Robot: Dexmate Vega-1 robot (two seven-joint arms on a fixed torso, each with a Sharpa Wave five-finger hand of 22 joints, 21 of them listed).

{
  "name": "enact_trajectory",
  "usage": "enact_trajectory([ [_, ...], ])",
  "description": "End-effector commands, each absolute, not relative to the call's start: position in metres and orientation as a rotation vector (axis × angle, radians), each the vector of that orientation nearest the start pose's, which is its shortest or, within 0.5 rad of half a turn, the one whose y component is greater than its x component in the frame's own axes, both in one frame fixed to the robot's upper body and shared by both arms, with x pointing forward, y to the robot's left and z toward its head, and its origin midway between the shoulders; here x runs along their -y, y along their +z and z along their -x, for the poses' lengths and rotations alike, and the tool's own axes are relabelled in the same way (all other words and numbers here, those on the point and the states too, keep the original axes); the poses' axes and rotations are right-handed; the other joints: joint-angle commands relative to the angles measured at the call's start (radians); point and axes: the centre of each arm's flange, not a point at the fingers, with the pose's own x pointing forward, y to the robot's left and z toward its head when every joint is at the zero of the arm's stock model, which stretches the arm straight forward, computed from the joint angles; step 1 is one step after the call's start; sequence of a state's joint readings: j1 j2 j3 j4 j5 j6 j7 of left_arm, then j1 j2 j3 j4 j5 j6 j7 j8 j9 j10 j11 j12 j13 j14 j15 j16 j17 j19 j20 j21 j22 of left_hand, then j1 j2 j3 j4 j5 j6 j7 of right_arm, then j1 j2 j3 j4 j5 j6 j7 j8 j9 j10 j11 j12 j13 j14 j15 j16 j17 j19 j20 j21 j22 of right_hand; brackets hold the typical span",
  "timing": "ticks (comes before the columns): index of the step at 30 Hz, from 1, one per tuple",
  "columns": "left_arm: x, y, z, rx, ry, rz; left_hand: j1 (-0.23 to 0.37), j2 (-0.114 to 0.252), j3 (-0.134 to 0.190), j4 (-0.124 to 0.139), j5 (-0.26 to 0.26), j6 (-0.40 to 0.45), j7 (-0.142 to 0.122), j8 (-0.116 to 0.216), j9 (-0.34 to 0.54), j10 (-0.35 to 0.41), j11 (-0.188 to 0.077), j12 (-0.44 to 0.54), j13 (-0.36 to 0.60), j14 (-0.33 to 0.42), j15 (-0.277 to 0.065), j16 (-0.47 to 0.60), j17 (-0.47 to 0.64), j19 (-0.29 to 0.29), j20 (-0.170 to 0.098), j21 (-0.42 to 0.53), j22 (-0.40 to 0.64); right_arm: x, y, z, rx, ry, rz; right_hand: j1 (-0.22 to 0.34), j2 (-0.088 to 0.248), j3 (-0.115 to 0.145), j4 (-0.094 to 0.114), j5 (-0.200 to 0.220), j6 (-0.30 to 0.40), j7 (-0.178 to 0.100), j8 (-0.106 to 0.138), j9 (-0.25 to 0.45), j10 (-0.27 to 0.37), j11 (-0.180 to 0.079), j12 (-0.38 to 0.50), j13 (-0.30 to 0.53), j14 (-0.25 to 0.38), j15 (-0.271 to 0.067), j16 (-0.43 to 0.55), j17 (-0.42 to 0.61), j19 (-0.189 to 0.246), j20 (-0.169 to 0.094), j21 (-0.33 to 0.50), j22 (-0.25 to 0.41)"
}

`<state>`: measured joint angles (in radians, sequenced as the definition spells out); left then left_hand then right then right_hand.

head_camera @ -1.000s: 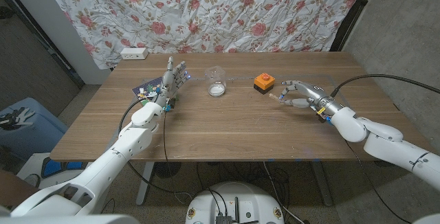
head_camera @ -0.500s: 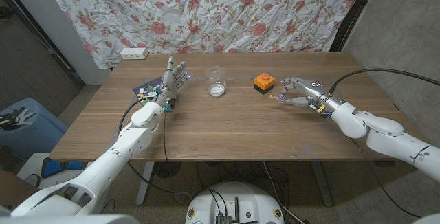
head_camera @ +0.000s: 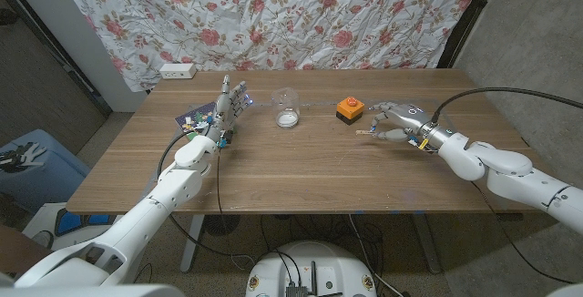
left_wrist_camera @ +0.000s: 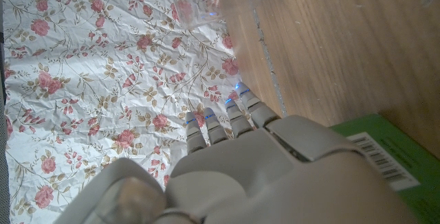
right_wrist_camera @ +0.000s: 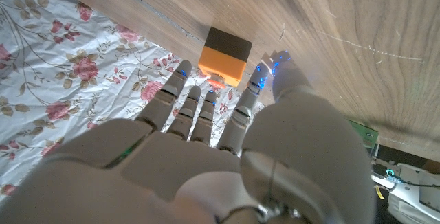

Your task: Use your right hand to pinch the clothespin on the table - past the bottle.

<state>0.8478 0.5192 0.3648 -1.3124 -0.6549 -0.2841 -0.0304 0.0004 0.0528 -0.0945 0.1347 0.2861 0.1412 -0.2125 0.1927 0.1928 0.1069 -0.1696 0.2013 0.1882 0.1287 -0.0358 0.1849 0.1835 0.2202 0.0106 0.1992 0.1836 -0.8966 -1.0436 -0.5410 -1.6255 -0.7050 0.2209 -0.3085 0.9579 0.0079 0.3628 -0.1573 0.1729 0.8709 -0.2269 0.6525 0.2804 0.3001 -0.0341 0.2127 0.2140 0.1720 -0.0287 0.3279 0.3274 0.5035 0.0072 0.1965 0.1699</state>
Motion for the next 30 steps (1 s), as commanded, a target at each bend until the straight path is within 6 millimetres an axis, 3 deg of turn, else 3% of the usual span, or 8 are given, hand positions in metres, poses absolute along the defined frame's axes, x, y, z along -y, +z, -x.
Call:
enact_trajectory([
  [1,-0.294,-0.027,-0.65,0.592,-0.207,0.04,0.003,0.008,0.0,0.006,0.004,0.0,-0.009,0.006,0.005,0.002,-0.008,0.006,0.002,0.005,-0.01,0.005,0.004,0.007,-0.001,0.007,0.002,0.309,-0.032,-0.581,0.87,-0.008,1.832,0.0,0.007,-0.002,0.001,0.005,0.006,0.004,0.002,0.003,0.001,-0.011,0.004,0.003,-0.001,-0.005,0.004,0.003,0.0,-0.002,0.0,0.003],
  [17,-0.288,-0.027,-0.654,0.593,-0.207,0.041,0.003,0.008,0.0,0.006,0.004,0.0,-0.009,0.006,0.005,0.003,-0.007,0.006,0.002,0.005,-0.011,0.005,0.004,0.007,-0.002,0.007,0.002,0.306,-0.044,-0.591,0.843,-0.015,1.909,-0.001,0.009,-0.004,0.001,0.005,0.007,0.003,0.002,0.003,0.001,-0.015,0.003,0.003,0.0,-0.009,0.004,0.005,-0.001,0.002,0.0,0.003],
  [30,-0.294,-0.027,-0.65,0.592,-0.207,0.04,0.003,0.008,0.0,0.006,0.004,0.0,-0.009,0.006,0.005,0.002,-0.007,0.006,0.002,0.005,-0.011,0.005,0.004,0.007,0.0,0.007,0.002,0.301,-0.046,-0.597,0.834,0.006,1.947,-0.002,0.011,-0.006,0.002,0.004,0.002,0.003,0.0,0.002,0.002,-0.02,0.003,0.003,0.003,-0.014,0.006,0.006,-0.001,0.002,0.0,0.003],
])
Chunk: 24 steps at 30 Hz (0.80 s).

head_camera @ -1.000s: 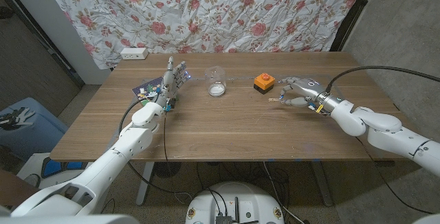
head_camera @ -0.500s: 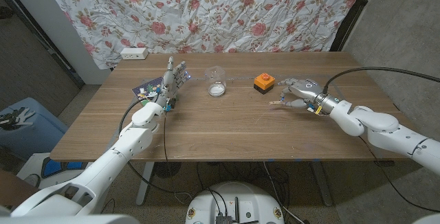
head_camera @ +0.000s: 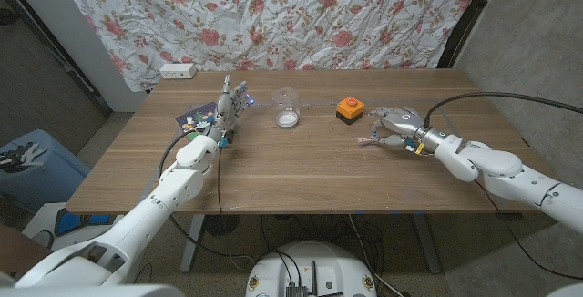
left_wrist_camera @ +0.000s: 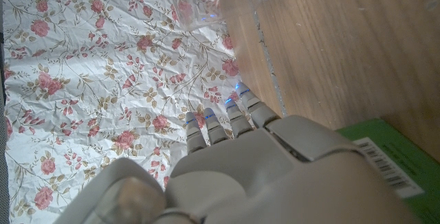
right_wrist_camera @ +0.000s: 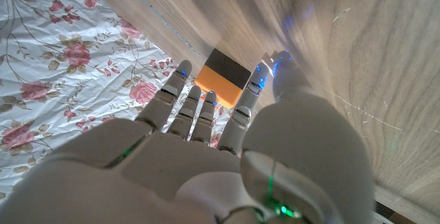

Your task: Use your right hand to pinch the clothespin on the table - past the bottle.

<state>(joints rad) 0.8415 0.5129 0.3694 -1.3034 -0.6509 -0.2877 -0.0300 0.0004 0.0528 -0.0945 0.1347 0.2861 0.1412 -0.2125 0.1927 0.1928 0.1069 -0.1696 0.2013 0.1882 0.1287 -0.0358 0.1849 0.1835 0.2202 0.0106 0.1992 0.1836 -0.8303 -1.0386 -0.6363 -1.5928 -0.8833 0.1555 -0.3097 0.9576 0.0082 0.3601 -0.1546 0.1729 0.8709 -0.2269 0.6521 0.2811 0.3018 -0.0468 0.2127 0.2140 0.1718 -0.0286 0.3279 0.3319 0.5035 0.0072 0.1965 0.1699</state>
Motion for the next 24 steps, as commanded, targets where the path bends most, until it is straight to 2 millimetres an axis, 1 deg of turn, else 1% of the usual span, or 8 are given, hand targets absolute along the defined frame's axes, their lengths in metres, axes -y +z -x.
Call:
enact_trajectory([
  [1,-0.2946,-0.0273,-0.6499,0.592,-0.207,0.04,0.003,0.008,0.0,0.006,0.004,0.0,-0.009,0.006,0.005,0.001,-0.008,0.005,0.002,0.005,-0.01,0.005,0.004,0.007,0.0,0.007,0.002,0.3006,-0.0465,-0.5972,0.835,0.009,1.948,-0.002,0.011,-0.003,-0.001,0.004,0.002,0.003,0.0,0.002,0.0,-0.007,0.003,0.003,0.004,-0.014,0.006,0.001,-0.001,0.002,0.0,0.003],
  [11,-0.2945,-0.0272,-0.6496,0.592,-0.207,0.04,0.003,0.008,0.0,0.006,0.004,0.0,-0.009,0.006,0.005,0.003,-0.008,0.006,0.002,0.006,-0.011,0.005,0.004,0.006,-0.001,0.007,0.002,0.2994,-0.0476,-0.598,0.825,0.017,1.958,-0.002,0.009,-0.005,-0.002,0.004,-0.01,0.004,-0.005,0.001,-0.006,-0.01,0.001,0.003,0.001,-0.012,0.004,0.002,-0.002,0.002,0.0,0.003],
  [21,-0.2937,-0.0271,-0.6499,0.592,-0.207,0.04,0.003,0.008,0.0,0.006,0.004,0.0,-0.009,0.006,0.005,0.001,-0.006,0.005,0.002,0.005,-0.01,0.005,0.004,0.006,0.0,0.007,0.002,0.2999,-0.0486,-0.5951,0.815,0.015,1.965,-0.005,0.005,-0.01,-0.002,0.004,-0.051,0.005,-0.022,-0.002,-0.023,-0.006,-0.005,0.003,-0.01,-0.008,0.0,0.004,-0.007,0.005,-0.001,0.003],
  [22,-0.2937,-0.0271,-0.6499,0.592,-0.207,0.04,0.003,0.008,0.0,0.006,0.004,0.0,-0.009,0.006,0.005,0.002,-0.007,0.006,0.002,0.005,-0.01,0.005,0.004,0.007,-0.001,0.007,0.002,0.3001,-0.0487,-0.5947,0.815,0.016,1.965,-0.006,0.001,-0.012,-0.004,0.004,-0.068,0.005,-0.03,-0.003,-0.026,-0.006,-0.006,0.003,-0.009,-0.007,0.0,0.005,-0.008,0.006,-0.002,0.003],
  [24,-0.2935,-0.0271,-0.65,0.592,-0.207,0.04,0.003,0.008,0.0,0.006,0.004,0.0,-0.009,0.006,0.005,0.003,-0.007,0.006,0.002,0.005,-0.01,0.005,0.004,0.007,0.0,0.007,0.002,0.3004,-0.0487,-0.594,0.812,0.015,1.965,-0.007,-0.004,-0.015,-0.005,0.005,-0.082,0.005,-0.036,-0.005,-0.03,-0.007,-0.007,0.003,-0.012,-0.007,-0.002,0.005,-0.01,0.008,-0.002,0.003],
])
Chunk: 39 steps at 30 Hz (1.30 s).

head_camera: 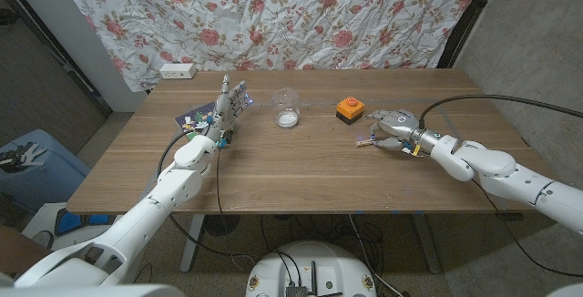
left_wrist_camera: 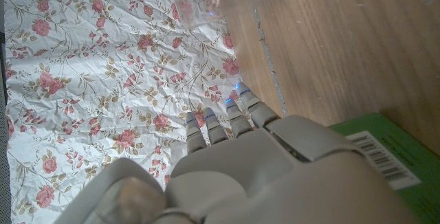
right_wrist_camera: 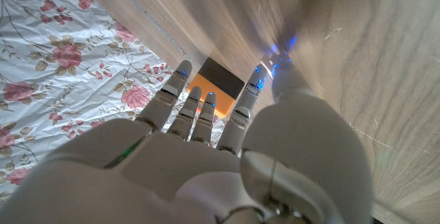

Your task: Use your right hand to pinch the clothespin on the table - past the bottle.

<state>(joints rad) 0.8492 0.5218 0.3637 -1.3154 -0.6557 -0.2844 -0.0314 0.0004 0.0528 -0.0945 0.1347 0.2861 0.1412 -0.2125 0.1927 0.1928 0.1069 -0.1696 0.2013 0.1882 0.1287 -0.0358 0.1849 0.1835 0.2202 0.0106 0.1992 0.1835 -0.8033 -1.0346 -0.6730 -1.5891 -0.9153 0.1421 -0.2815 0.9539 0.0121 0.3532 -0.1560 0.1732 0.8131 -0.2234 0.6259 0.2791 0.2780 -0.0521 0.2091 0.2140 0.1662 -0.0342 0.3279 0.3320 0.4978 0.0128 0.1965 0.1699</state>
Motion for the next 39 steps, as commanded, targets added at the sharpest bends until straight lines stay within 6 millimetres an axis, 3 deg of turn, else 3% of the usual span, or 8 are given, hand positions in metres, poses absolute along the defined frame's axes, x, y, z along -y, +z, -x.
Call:
enact_trajectory([
  [1,-0.293,-0.027,-0.65,0.592,-0.207,0.04,0.003,0.008,0.0,0.006,0.004,0.0,-0.009,0.006,0.005,0.003,-0.007,0.006,0.002,0.005,-0.009,0.005,0.004,0.007,-0.001,0.007,0.002,0.301,-0.049,-0.594,0.812,0.015,1.965,-0.003,-0.01,-0.009,-0.004,0.004,-0.028,0.001,-0.011,-0.003,-0.009,-0.002,-0.004,0.003,-0.007,0.001,-0.003,0.005,-0.005,0.002,-0.002,0.003],
  [11,-0.293,-0.027,-0.65,0.592,-0.207,0.04,0.003,0.008,0.0,0.006,0.004,0.0,-0.009,0.006,0.005,0.001,-0.007,0.005,0.002,0.005,-0.01,0.005,0.004,0.007,-0.001,0.007,0.002,0.304,-0.047,-0.591,0.798,0.028,1.963,-0.031,-0.049,-0.031,0.001,0.013,-0.121,0.003,-0.055,-0.016,-0.046,0.012,-0.012,0.005,-0.026,0.013,-0.016,0.005,-0.015,0.013,-0.004,0.003],
  [26,-0.289,-0.027,-0.653,0.592,-0.207,0.041,0.003,0.008,0.0,0.006,0.004,0.0,-0.009,0.006,0.005,0.002,-0.008,0.006,0.002,0.005,-0.011,0.005,0.004,0.006,-0.001,0.007,0.002,0.306,-0.041,-0.587,0.725,0.057,1.998,-0.126,-0.092,-0.069,0.026,0.038,-0.33,0.007,-0.156,-0.041,-0.154,0.047,-0.023,0.007,-0.089,0.064,-0.057,0.008,-0.067,0.036,-0.009,0.004],
  [36,-0.292,-0.027,-0.651,0.592,-0.207,0.041,0.003,0.008,0.0,0.006,0.004,0.0,-0.009,0.006,0.005,0.002,-0.006,0.006,0.002,0.006,-0.011,0.005,0.004,0.007,-0.001,0.007,0.002,0.311,-0.036,-0.582,0.686,0.088,1.986,-0.177,-0.106,-0.083,0.034,0.051,-0.442,0.053,-0.217,-0.059,-0.215,0.068,-0.023,0.008,-0.129,0.099,-0.081,0.007,-0.108,0.056,-0.012,0.003],
  [38,-0.293,-0.027,-0.651,0.592,-0.207,0.041,0.003,0.008,0.0,0.006,0.004,0.0,-0.009,0.006,0.005,0.002,-0.006,0.006,0.002,0.006,-0.011,0.005,0.004,0.007,-0.001,0.007,0.003,0.312,-0.036,-0.581,0.689,0.084,1.971,-0.2,-0.103,-0.087,0.041,0.053,-0.498,0.078,-0.247,-0.064,-0.226,0.073,-0.019,0.008,-0.135,0.103,-0.085,0.007,-0.117,0.058,-0.011,0.003],
  [39,-0.293,-0.027,-0.651,0.592,-0.207,0.041,0.003,0.008,0.0,0.006,0.004,0.0,-0.009,0.006,0.005,0.003,-0.005,0.006,0.002,0.006,-0.011,0.005,0.004,0.007,-0.001,0.007,0.002,0.313,-0.035,-0.58,0.69,0.084,1.965,-0.207,-0.101,-0.087,0.043,0.053,-0.521,0.077,-0.259,-0.066,-0.226,0.073,-0.017,0.008,-0.135,0.107,-0.085,0.008,-0.118,0.059,-0.01,0.003],
])
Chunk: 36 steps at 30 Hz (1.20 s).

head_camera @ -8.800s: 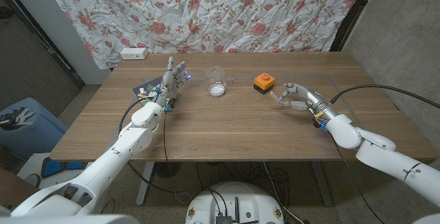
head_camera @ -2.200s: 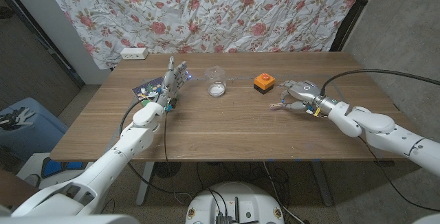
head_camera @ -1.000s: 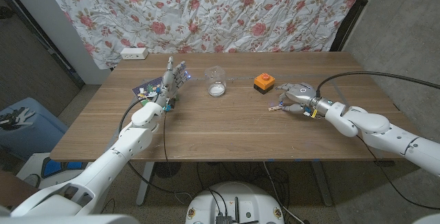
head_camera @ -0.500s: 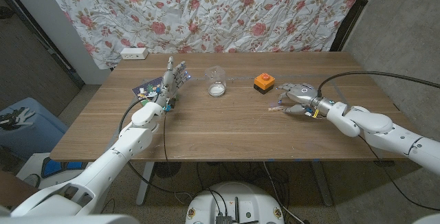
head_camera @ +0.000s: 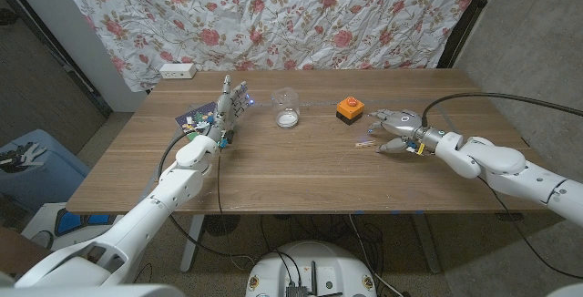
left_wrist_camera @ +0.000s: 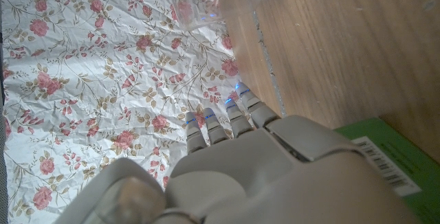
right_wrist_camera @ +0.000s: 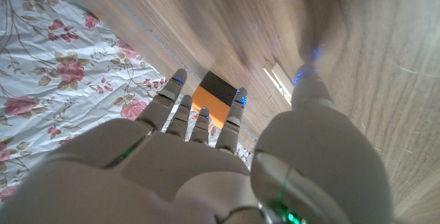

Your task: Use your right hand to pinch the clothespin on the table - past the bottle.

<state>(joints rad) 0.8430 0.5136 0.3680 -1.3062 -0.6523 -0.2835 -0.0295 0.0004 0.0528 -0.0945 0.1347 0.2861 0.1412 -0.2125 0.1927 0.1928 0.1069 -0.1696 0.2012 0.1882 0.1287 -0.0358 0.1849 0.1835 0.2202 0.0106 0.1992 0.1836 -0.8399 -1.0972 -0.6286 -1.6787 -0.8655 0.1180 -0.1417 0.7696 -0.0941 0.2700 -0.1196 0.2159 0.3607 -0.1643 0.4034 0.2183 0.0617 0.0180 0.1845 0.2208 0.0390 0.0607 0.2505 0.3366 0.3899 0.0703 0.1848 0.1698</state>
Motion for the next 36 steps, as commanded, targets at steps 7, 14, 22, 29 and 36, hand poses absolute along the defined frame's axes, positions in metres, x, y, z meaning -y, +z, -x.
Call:
enact_trajectory([
  [7,-0.294,-0.027,-0.65,0.592,-0.207,0.04,0.003,0.008,0.0,0.006,0.004,0.0,-0.009,0.006,0.005,0.003,-0.007,0.006,0.002,0.005,-0.011,0.005,0.004,0.007,-0.001,0.007,0.002,0.321,-0.03,-0.577,0.711,0.073,1.815,-0.051,0.015,-0.008,0.018,0.006,-0.092,0.009,-0.057,-0.012,0.003,0.013,0.017,0.0,-0.004,0.029,-0.007,0.003,-0.013,0.01,0.003,0.003],
  [14,-0.294,-0.027,-0.65,0.592,-0.207,0.04,0.003,0.008,0.0,0.006,0.004,0.0,-0.009,0.006,0.005,0.003,-0.006,0.006,0.002,0.005,-0.01,0.005,0.004,0.006,-0.001,0.007,0.002,0.331,-0.021,-0.575,0.722,0.088,1.6,-0.074,0.024,-0.012,0.027,0.0,-0.098,0.011,-0.068,-0.017,0.027,0.022,0.026,-0.003,-0.002,0.036,-0.008,0.002,-0.015,0.012,0.004,0.002],
  [22,-0.293,-0.027,-0.65,0.592,-0.207,0.04,0.003,0.008,0.0,0.006,0.004,0.0,-0.009,0.006,0.005,0.004,-0.007,0.006,0.002,0.005,-0.011,0.005,0.004,0.006,-0.001,0.007,0.002,0.342,-0.02,-0.573,0.712,0.047,1.392,-0.09,0.032,-0.014,0.025,-0.011,-0.056,0.018,-0.068,-0.025,0.088,0.019,0.044,-0.008,0.022,0.027,-0.003,-0.007,-0.002,0.009,0.009,0.002],
  [29,-0.292,-0.027,-0.651,0.592,-0.207,0.04,0.003,0.008,0.0,0.006,0.004,0.0,-0.009,0.006,0.005,0.003,-0.008,0.006,0.002,0.005,-0.011,0.005,0.004,0.007,-0.001,0.007,0.002,0.342,-0.015,-0.579,0.707,0.046,1.263,-0.112,0.039,-0.018,0.027,-0.023,-0.067,0.005,-0.09,-0.032,0.103,-0.01,0.04,-0.016,0.029,0.0,-0.005,-0.014,-0.003,-0.009,0.007,0.001],
  [36,-0.292,-0.027,-0.651,0.592,-0.207,0.04,0.003,0.008,0.0,0.006,0.004,0.0,-0.009,0.006,0.005,0.004,-0.008,0.006,0.002,0.005,-0.011,0.005,0.004,0.007,-0.003,0.007,0.002,0.345,-0.011,-0.58,0.704,0.028,1.154,-0.124,0.045,-0.02,0.027,-0.03,-0.084,0.016,-0.112,-0.037,0.106,-0.033,0.032,-0.025,0.029,-0.027,-0.011,-0.025,-0.003,-0.03,0.006,-0.001],
])
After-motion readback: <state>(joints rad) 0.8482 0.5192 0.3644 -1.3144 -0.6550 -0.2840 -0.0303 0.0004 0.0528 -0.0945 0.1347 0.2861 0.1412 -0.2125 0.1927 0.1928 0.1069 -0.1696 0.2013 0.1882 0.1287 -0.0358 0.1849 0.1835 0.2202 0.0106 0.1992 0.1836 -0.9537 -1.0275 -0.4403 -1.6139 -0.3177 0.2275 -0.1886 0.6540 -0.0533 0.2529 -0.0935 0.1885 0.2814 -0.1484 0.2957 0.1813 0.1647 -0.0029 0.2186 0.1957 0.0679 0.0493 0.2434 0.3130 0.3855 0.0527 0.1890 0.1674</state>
